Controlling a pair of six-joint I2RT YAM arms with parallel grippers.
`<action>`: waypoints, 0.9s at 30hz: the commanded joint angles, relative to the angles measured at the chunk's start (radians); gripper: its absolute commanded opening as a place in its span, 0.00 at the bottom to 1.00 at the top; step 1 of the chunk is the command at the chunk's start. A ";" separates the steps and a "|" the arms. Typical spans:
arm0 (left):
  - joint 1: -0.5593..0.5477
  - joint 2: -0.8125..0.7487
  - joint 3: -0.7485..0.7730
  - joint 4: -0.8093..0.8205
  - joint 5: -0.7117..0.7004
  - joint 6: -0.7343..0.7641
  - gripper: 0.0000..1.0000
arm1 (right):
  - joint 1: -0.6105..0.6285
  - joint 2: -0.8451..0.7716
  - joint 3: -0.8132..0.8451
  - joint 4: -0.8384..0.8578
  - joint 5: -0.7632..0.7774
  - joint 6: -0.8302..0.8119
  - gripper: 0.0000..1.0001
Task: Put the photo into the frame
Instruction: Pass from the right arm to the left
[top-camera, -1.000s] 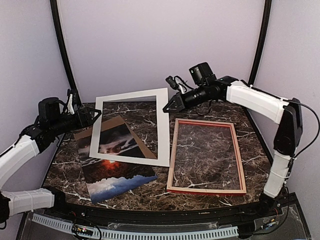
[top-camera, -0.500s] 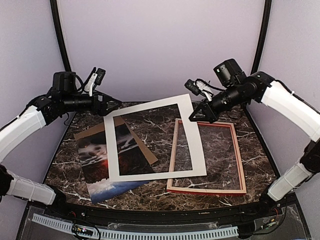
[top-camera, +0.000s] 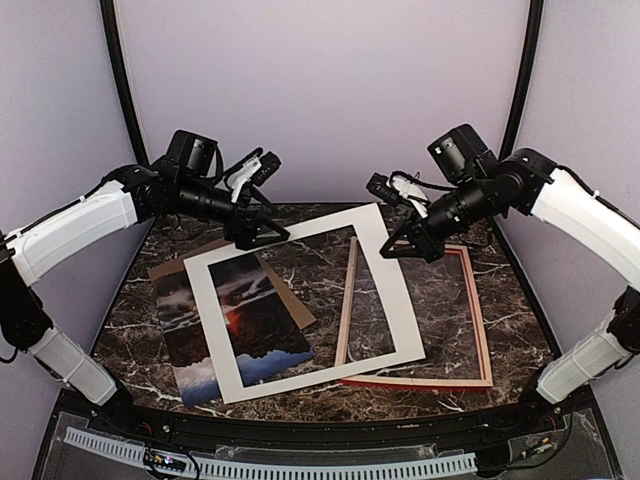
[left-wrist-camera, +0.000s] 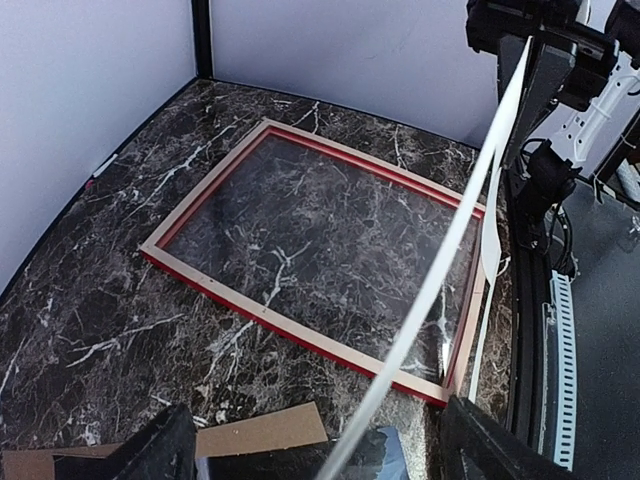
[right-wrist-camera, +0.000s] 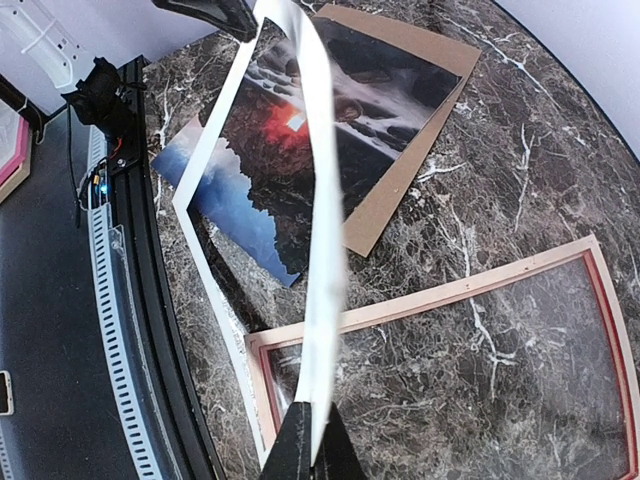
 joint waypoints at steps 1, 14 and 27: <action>-0.015 0.049 0.073 -0.112 0.064 0.095 0.82 | 0.012 -0.041 -0.020 0.011 -0.004 -0.020 0.00; -0.017 0.097 0.096 -0.190 0.150 0.133 0.30 | 0.013 -0.048 -0.031 0.018 0.025 -0.015 0.00; -0.020 0.095 0.105 -0.191 0.182 0.103 0.00 | 0.000 -0.035 -0.019 0.040 0.081 0.047 0.09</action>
